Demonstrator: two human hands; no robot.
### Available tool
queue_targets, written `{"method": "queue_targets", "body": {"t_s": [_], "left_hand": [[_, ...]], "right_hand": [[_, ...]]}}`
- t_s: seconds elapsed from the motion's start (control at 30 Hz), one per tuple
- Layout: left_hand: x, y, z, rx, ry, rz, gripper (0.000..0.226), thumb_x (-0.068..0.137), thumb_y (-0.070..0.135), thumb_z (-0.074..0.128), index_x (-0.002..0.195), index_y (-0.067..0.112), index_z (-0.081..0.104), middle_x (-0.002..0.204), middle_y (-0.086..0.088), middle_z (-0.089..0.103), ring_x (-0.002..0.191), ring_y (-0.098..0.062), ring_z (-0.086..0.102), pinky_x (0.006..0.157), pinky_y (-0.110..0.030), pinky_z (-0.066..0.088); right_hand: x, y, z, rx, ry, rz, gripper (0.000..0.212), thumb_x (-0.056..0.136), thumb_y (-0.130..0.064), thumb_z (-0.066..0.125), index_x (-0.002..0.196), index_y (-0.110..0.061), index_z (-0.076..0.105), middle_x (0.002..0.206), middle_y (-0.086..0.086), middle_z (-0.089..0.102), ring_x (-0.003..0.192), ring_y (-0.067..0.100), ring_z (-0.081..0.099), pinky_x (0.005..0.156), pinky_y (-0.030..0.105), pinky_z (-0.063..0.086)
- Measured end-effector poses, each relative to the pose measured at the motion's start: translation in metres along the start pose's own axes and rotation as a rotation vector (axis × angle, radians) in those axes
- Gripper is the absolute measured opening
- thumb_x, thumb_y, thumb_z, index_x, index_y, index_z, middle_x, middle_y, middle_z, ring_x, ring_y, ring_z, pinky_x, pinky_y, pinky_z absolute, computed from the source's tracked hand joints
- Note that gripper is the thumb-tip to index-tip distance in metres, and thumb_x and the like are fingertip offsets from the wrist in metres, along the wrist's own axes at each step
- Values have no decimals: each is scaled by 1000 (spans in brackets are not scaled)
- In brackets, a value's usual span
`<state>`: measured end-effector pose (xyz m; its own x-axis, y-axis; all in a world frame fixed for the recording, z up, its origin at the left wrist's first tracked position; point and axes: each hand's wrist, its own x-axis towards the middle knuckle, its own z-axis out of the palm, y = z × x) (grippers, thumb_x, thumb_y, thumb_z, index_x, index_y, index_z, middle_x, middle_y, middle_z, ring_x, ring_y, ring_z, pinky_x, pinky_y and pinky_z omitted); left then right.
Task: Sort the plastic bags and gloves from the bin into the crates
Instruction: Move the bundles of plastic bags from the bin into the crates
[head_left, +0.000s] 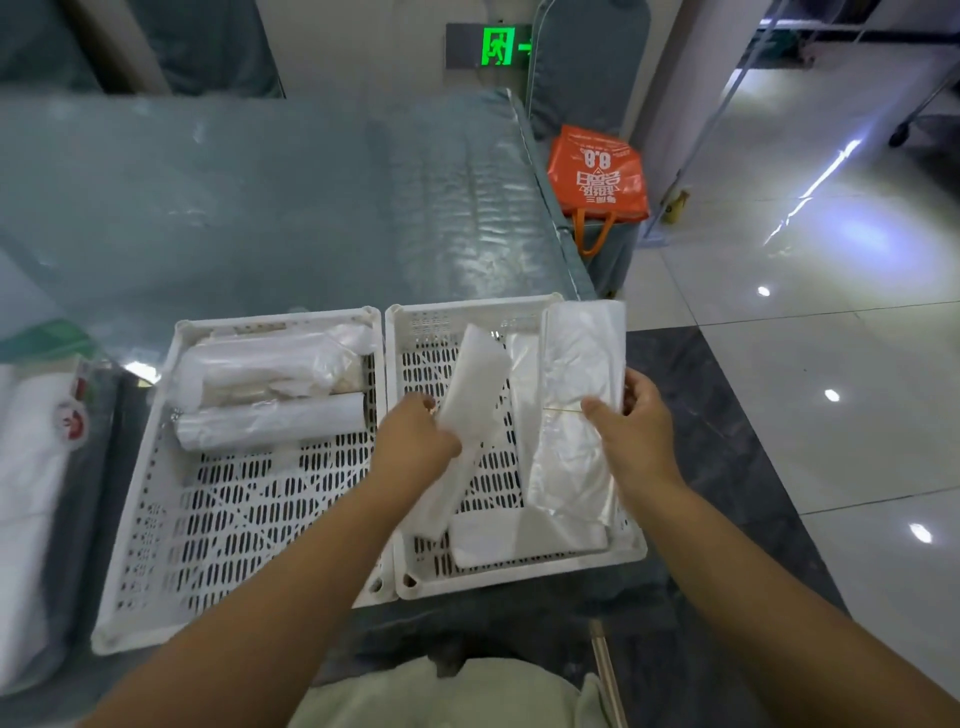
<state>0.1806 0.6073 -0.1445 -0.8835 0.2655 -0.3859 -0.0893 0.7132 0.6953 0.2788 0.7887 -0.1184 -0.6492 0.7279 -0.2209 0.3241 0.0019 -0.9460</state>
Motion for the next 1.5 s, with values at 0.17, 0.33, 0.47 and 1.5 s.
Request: {"method": "queue_targets", "body": {"t_s": [0.17, 0.33, 0.47, 1.5], "left_hand": [[1, 13, -73, -308, 181, 49, 40, 66, 11, 70, 103, 16, 56, 90, 1, 64, 79, -19, 62, 62, -31, 50], [-4, 4, -102, -442, 236, 18, 30, 66, 10, 70, 93, 17, 62, 86, -3, 68, 75, -21, 66, 64, -34, 54], [-5, -12, -102, -495, 249, -17, 21, 68, 8, 70, 81, 22, 63, 78, 1, 69, 68, -15, 68, 51, -23, 51], [-1, -6, -95, -503, 194, -31, 24, 67, 4, 71, 82, 20, 63, 83, -4, 69, 72, -21, 67, 62, -33, 55]], "right_hand": [[-11, 6, 37, 3, -142, 29, 38, 83, -16, 65, 113, -32, 48, 97, -12, 60, 84, 5, 61, 61, 17, 48], [-33, 27, 93, -53, -289, 125, 45, 84, -17, 65, 122, -27, 44, 108, -6, 55, 94, 11, 57, 75, 24, 47], [-40, 45, 112, -319, -346, 121, 36, 82, -22, 65, 111, -21, 45, 107, -2, 56, 99, 19, 57, 81, 32, 49], [-23, 47, 104, -694, -413, -69, 26, 88, -16, 50, 65, -18, 40, 91, 6, 41, 83, 24, 48, 65, 26, 38]]}}
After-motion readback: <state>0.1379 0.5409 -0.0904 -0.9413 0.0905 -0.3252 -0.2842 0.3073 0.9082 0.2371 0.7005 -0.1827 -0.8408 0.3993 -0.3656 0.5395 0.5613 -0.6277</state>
